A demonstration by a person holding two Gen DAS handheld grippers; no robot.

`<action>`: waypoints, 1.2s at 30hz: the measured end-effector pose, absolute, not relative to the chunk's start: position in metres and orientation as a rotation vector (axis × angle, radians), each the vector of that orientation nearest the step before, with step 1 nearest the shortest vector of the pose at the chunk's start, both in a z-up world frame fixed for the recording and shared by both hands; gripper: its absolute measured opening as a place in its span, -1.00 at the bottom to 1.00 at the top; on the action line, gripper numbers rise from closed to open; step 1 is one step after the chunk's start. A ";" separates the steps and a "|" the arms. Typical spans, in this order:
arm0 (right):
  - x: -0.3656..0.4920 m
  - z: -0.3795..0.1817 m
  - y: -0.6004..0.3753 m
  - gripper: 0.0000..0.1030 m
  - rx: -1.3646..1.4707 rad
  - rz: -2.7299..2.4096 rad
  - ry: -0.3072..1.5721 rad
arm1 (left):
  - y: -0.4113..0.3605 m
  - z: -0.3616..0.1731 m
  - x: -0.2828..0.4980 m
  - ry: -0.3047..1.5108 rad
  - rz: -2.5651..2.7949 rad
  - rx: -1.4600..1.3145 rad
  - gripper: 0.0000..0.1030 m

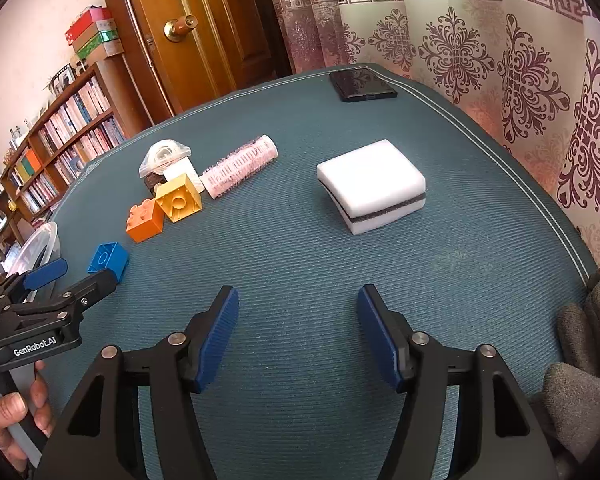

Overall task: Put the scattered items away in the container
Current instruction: 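Grasp the blue block with the left gripper, then grasp the white sponge with the right gripper while left gripper holds blue block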

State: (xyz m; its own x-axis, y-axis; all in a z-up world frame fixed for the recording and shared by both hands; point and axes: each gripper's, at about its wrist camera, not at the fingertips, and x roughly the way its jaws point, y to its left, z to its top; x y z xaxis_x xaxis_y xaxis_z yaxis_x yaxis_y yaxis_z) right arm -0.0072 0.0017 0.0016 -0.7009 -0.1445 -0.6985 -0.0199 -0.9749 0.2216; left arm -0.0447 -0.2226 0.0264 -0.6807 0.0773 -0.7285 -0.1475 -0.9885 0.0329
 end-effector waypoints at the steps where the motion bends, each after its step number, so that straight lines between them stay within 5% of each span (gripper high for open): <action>1: -0.007 0.001 0.001 0.32 1.183 -2.815 -0.328 | -0.222 0.024 -0.048 0.140 2.768 -1.203 0.99; 5: -0.008 0.001 0.000 0.40 1.182 -2.807 -0.319 | -0.225 0.018 -0.059 0.124 2.751 -1.234 0.95; 10: -0.008 0.001 -0.002 0.44 1.185 -2.807 -0.302 | -0.225 0.014 -0.064 0.114 2.731 -1.243 0.52; 22: -0.007 0.003 0.005 0.45 1.174 -2.802 -0.361 | -0.231 0.018 -0.058 0.060 2.723 -1.193 -0.14; 32: -0.023 0.016 0.044 0.45 1.181 -2.891 -0.506 | -0.235 0.020 -0.052 0.028 2.694 -1.178 -0.28; 36: -0.039 0.027 0.044 0.45 1.179 -2.910 -0.427 | -0.236 0.021 -0.051 0.021 2.691 -1.177 -0.28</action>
State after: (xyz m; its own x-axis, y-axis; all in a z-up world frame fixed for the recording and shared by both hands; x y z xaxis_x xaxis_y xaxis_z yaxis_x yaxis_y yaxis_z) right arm -0.0386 0.0437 0.0267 -0.7226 -0.0756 -0.6871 -0.1250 -0.9633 0.2375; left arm -0.0505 -0.2356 0.0212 -0.6612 0.1802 -0.7282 -0.1913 -0.9791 -0.0686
